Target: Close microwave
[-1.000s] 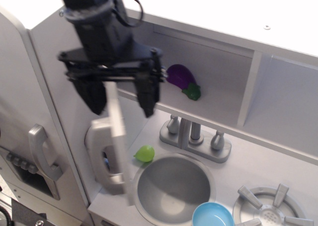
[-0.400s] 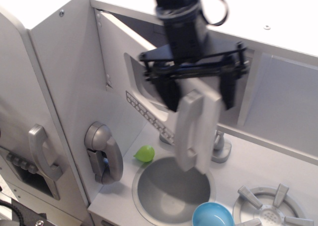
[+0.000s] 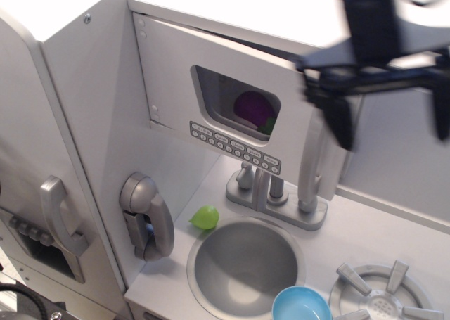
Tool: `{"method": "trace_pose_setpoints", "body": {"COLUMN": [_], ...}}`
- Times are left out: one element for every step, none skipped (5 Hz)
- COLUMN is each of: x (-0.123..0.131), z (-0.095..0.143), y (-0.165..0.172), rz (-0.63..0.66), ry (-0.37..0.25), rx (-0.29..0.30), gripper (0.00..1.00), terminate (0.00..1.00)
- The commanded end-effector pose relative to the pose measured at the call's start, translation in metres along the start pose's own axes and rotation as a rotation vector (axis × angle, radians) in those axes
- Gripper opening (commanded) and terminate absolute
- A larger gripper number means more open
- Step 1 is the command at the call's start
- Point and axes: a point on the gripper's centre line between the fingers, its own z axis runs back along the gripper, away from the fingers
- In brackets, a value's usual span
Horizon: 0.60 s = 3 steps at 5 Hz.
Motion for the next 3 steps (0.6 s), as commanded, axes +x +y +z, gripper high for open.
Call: {"method": "trace_pose_setpoints", "body": {"x": [-0.039,-0.037,-0.019], "z": [-0.007,-0.013,-0.011], "y": [0.023,0.059,0.081], "rz": [-0.103,-0.115,-0.086], "ry": [0.006,-0.026,-0.037], "rx": [0.060,0.138,0.169], "gripper": [1.00,1.00,1.00], "terminate": [0.00,0.00,0.00]}}
